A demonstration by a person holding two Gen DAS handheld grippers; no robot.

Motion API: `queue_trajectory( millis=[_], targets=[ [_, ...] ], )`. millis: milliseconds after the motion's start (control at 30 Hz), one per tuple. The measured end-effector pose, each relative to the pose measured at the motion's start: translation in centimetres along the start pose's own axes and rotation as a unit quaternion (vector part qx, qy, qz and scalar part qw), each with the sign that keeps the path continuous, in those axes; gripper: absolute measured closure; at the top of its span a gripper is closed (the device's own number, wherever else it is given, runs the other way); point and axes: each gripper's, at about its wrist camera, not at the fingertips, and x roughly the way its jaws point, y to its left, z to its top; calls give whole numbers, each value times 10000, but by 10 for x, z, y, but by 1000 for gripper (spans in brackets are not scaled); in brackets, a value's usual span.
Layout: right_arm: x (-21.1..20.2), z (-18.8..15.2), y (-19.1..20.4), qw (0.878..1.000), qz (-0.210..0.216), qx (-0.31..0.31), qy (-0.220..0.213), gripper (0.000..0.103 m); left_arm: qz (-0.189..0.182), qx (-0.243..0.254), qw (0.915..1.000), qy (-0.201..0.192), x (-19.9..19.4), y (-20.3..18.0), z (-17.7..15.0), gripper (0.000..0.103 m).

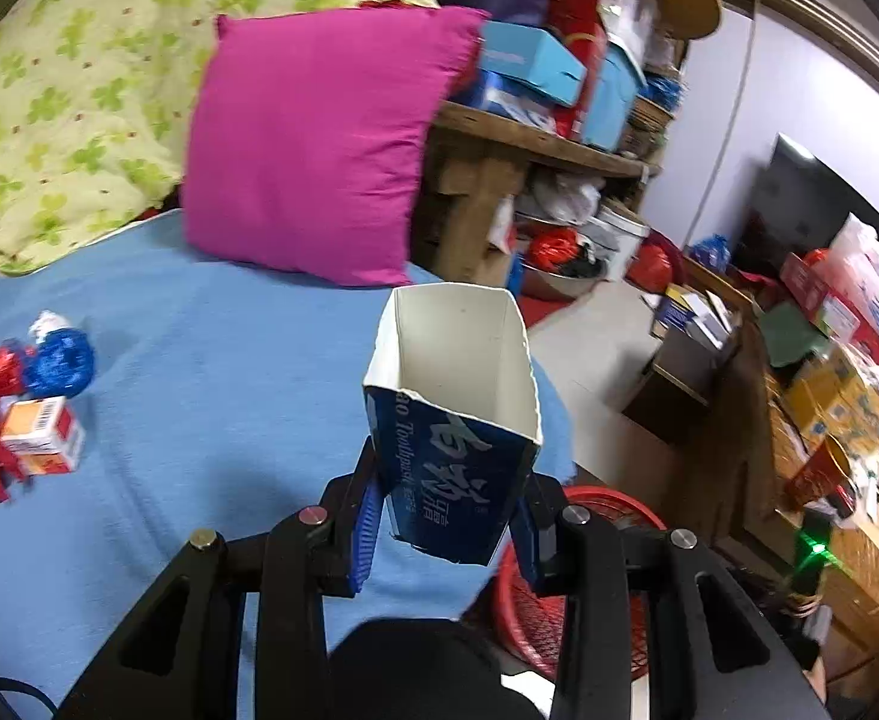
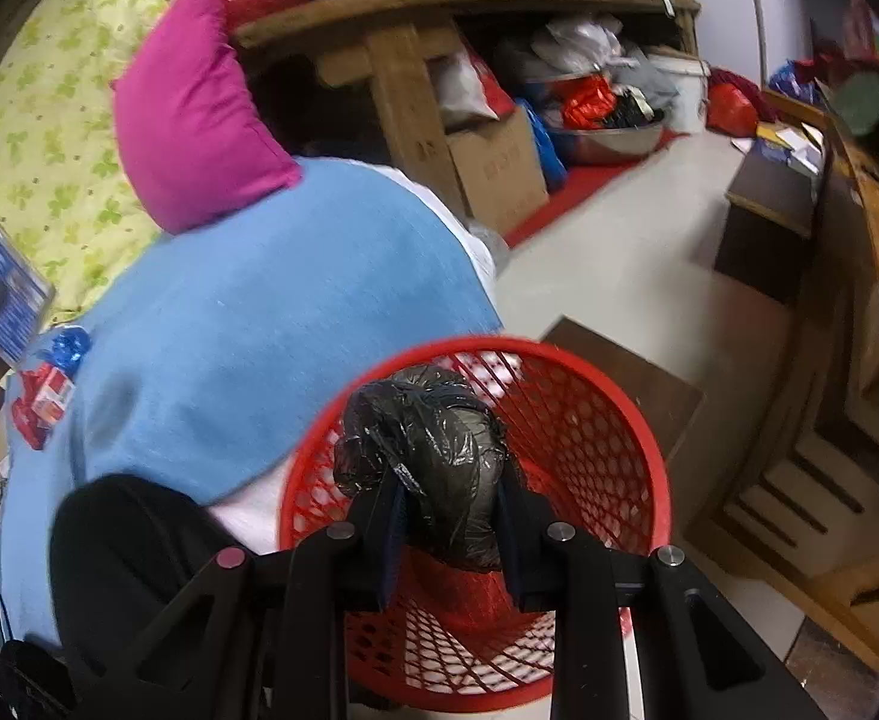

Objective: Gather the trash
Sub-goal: 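Carry the black bag and toothpaste box with both tools over the red wastebasket, then open both tools to drop the bag and box into the red wastebasket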

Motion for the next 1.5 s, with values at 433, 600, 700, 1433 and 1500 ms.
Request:
queue_trajectory(
  millis=[433, 600, 700, 1433, 1500],
  targets=[
    [0, -2, -12, 9996, -238, 155, -20, 13, -429, 646, 9958, 479, 36, -54, -9, 64],
    [-11, 7, -24, 9980, -404, 329, -343, 13, -730, 904, 9897, 832, 49, -74, -22, 64],
    [-16, 13, -29, 9968, -455, 415, -502, 13, -883, 1023, 9854, 1034, 59, -85, -28, 64],
    [-22, 25, -46, 9942, -451, 627, -754, 13, -1002, 918, 9787, 1540, 85, -93, -39, 31],
    [-20, 27, -39, 9947, -393, 580, -755, 13, -929, 738, 9826, 1431, 78, -79, -35, 31]
  ],
)
